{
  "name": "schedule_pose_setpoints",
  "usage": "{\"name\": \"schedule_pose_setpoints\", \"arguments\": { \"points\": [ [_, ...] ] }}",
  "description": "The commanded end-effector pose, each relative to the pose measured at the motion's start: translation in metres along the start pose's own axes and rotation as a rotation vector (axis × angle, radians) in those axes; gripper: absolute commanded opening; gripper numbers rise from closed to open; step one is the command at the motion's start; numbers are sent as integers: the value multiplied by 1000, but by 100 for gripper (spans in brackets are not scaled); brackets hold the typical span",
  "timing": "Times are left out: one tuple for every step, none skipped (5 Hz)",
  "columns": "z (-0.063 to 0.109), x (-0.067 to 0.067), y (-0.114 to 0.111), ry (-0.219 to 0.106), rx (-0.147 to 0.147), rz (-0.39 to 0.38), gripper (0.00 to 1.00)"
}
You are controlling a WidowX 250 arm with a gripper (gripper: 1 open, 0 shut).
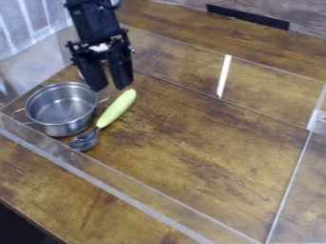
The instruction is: Move the green spoon to the left
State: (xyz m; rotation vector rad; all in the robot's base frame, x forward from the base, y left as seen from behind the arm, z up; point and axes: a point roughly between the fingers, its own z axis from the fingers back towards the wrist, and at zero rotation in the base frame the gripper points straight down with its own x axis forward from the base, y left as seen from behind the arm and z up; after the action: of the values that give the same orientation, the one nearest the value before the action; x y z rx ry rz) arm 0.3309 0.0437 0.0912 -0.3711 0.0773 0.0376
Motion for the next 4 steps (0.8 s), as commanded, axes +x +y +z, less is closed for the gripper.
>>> {"name": "schedule_pose_setpoints", "arguments": {
  "points": [
    [9,16,-8,-60,39,-17,100],
    [2,23,8,-59,53,18,100],
    [-3,31,22,-68,95,51,100],
    [-6,39,17,-66,140,27,100]
  ]
}}
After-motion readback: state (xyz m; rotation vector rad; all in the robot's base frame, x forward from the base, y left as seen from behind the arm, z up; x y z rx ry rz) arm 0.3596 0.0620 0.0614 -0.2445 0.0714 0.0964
